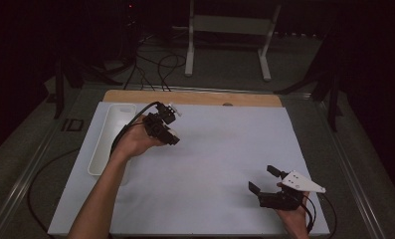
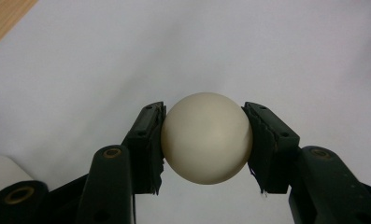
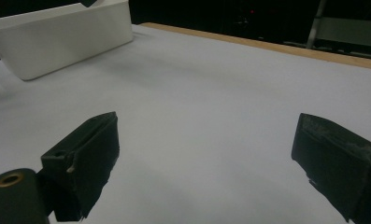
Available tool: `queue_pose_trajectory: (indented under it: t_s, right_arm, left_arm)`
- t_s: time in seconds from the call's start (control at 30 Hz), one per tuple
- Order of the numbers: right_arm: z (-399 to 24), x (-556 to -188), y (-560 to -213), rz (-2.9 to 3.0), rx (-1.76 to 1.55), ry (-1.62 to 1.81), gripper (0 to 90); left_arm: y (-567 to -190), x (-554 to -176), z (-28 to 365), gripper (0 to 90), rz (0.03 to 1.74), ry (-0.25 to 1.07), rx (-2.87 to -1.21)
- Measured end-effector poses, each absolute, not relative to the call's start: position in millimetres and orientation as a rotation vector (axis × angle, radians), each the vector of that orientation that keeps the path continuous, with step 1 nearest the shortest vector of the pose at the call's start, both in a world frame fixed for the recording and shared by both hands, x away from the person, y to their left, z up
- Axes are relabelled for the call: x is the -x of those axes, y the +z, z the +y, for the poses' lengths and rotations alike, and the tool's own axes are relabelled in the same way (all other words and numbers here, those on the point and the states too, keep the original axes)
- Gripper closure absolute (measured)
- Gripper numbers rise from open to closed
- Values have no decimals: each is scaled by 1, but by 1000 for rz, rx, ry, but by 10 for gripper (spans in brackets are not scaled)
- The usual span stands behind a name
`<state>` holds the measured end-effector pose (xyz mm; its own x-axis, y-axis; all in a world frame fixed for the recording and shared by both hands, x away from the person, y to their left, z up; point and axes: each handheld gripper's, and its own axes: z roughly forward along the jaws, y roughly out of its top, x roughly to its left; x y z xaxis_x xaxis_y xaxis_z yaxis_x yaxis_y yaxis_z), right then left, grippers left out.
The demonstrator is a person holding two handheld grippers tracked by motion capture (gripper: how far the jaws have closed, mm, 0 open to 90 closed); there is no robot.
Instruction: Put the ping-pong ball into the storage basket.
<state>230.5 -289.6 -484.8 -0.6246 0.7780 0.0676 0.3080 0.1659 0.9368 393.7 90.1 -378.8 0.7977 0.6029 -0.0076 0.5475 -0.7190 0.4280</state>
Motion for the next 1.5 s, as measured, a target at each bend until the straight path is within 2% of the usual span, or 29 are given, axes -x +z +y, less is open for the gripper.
queue_pose_trajectory:
  t_s: [1.5]
  right_arm:
    - [-289,-230,-485,2014,-1029,1461,73]
  left_arm:
    - [-367,-397,104,512,905,225,-2557]
